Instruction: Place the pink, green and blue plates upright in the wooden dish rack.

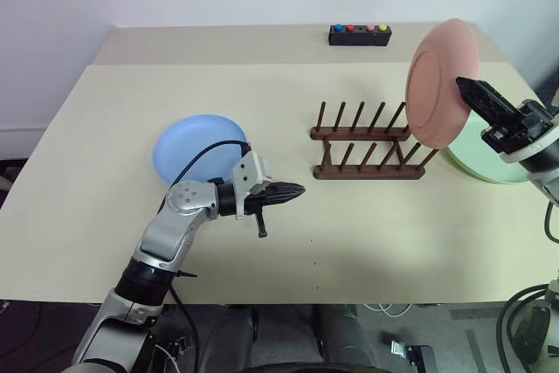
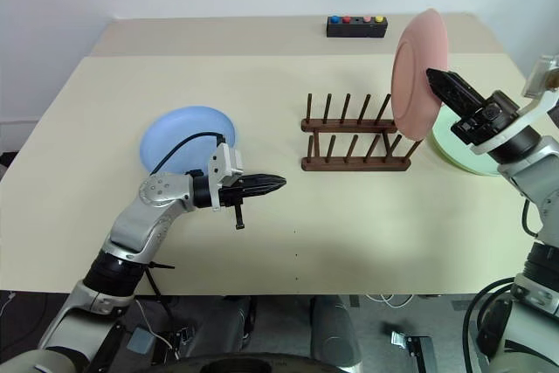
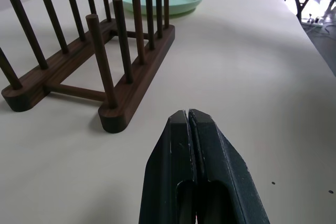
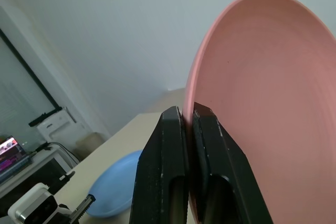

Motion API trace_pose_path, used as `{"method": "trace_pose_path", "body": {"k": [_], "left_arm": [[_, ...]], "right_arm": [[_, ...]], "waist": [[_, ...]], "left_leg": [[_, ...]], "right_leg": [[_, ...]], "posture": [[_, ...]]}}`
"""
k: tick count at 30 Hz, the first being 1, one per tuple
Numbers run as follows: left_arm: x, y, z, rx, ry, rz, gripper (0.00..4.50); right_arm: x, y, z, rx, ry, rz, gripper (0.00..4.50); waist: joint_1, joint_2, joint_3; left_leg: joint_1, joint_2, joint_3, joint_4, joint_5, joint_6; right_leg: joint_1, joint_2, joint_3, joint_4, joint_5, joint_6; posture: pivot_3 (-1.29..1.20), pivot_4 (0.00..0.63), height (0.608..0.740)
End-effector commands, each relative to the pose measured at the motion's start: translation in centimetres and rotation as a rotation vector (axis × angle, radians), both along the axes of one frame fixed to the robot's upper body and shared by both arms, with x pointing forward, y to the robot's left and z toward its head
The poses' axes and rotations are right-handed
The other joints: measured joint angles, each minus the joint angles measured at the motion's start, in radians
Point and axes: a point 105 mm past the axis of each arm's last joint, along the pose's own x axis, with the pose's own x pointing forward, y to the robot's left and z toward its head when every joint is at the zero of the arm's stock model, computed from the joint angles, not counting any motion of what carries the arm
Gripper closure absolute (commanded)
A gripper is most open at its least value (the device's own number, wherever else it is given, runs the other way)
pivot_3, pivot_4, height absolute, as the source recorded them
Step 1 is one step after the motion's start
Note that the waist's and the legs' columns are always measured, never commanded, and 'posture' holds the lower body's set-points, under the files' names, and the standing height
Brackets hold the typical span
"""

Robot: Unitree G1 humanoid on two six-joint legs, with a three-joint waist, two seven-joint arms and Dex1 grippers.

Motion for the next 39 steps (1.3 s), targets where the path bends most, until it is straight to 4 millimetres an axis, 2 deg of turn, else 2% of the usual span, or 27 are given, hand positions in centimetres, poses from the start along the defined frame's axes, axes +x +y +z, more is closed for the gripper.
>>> {"method": "trace_pose_path", "body": {"k": [1,21,24,30,36,39], "left_arm": [[-0.5,-0.3,0.6,-0.002,-0.034,-0.024,4.5],[-0.4,-0.2,0.5,0.01,-0.036,-0.018,4.5],[-0.4,-0.3,0.5,0.011,-0.037,-0.019,4.5],[-0.4,-0.3,0.4,0.011,-0.036,-0.019,4.5],[-0.5,-0.3,0.5,0.009,-0.036,-0.017,4.5],[-0.6,-0.2,0.5,0.009,-0.037,-0.009,4.5]], "right_arm": [[-0.5,-0.6,1.1,0.03,-0.04,0.005,4.45],[-0.1,-2.2,-1.0,0.104,0.042,-0.033,4.45],[-0.2,-2.2,-1.0,0.102,0.042,-0.034,3.48],[-0.2,-2.5,-0.8,0.088,0.036,-0.06,0.61],[-0.8,-4.0,-0.5,0.049,0.024,-0.125,0.61],[-1.6,-5.9,-0.4,-0.04,0.014,-0.222,0.61]], "waist": [[0.0,0.0,0.0],[0.0,0.0,0.0],[0.0,0.0,0.0],[0.0,0.0,0.0],[0.001,0.0,0.0],[0.003,0.0,0.0]], "left_leg": [[0.0,0.0,0.0,0.0,0.0,0.0],[0.0,0.0,0.0,0.0,0.0,0.0],[0.0,0.0,0.0,0.0,0.0,0.0],[0.0,0.0,0.0,0.0,0.0,0.0],[0.0,0.0,0.0,0.0,0.0,0.0],[0.0,0.0,0.0,0.0,0.0,0.0]], "right_leg": [[0.0,0.0,0.0,0.0,0.0,0.0],[0.0,0.0,0.0,0.0,0.0,0.0],[0.0,0.0,0.0,0.0,0.0,0.0],[0.0,0.0,0.0,0.0,0.0,0.0],[0.0,0.0,0.0,0.0,0.0,0.0],[0.0,0.0,0.0,0.0,0.0,0.0]], "posture": [[0.0,0.15,0.74],[0.0,0.15,0.74],[0.0,0.15,0.74],[0.0,0.15,0.74],[0.0,0.15,0.74],[0.0,0.15,0.74]]}}
